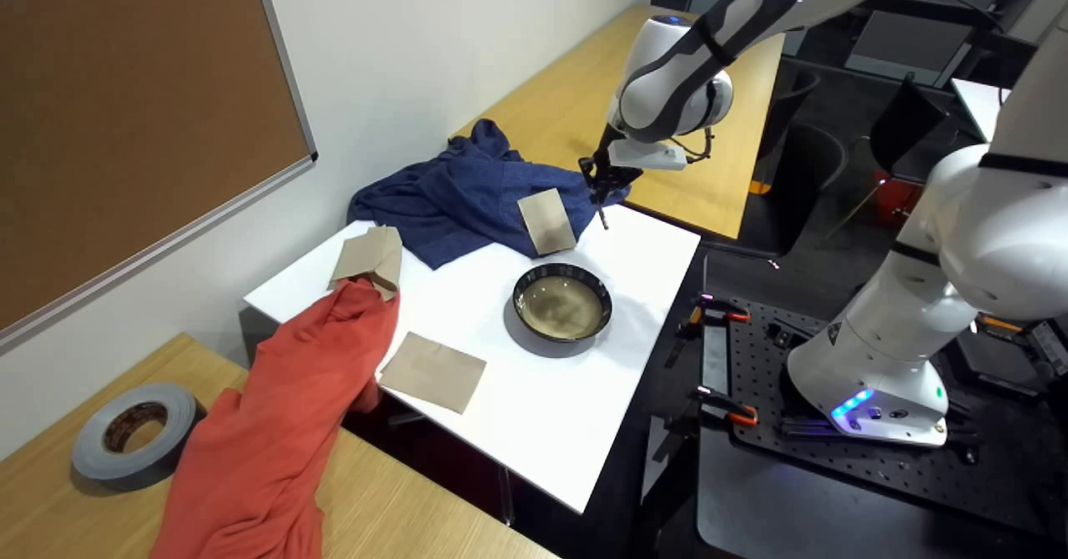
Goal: Put marker inside the bowl
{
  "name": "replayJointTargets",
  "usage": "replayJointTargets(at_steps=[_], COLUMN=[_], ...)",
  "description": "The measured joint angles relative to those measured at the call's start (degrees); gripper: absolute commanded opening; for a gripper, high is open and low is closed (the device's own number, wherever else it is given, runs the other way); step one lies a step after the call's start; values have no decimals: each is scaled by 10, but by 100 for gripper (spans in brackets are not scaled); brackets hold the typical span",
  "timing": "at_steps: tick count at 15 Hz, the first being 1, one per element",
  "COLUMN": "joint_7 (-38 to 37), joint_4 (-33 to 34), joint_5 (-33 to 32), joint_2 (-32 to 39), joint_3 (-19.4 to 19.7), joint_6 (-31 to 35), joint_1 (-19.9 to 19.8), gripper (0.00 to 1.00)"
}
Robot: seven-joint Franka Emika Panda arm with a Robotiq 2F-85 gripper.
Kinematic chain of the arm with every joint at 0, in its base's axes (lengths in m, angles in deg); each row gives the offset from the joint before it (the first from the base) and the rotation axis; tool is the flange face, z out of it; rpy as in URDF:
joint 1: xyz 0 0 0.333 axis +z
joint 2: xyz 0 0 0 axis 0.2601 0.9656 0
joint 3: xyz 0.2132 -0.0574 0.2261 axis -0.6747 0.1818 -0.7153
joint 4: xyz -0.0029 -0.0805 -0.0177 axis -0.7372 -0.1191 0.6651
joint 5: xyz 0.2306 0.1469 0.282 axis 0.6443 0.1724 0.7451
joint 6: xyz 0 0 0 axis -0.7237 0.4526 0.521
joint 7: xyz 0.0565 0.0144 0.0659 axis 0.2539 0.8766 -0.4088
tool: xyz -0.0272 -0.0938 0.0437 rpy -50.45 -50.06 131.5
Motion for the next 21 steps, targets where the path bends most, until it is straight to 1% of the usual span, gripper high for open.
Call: replayJointTargets(at_steps=[4, 8, 10, 14, 18, 21], joint_7=[62, 152, 197, 258, 294, 298], joint_4=[-35, -50, -52, -56, -54, -47], joint_5=[-14, -4, -1, -1, -1, -1], joint_2=[-55, -79, -80, -72, -46, -20], joint_3=[-42, -77, -86, -96, -104, -115], joint_6=[-13, -41, -60, -84, -83, -75], joint_1=[15, 31, 39, 48, 52, 53], gripper=[4, 4, 4, 4, 4, 4])
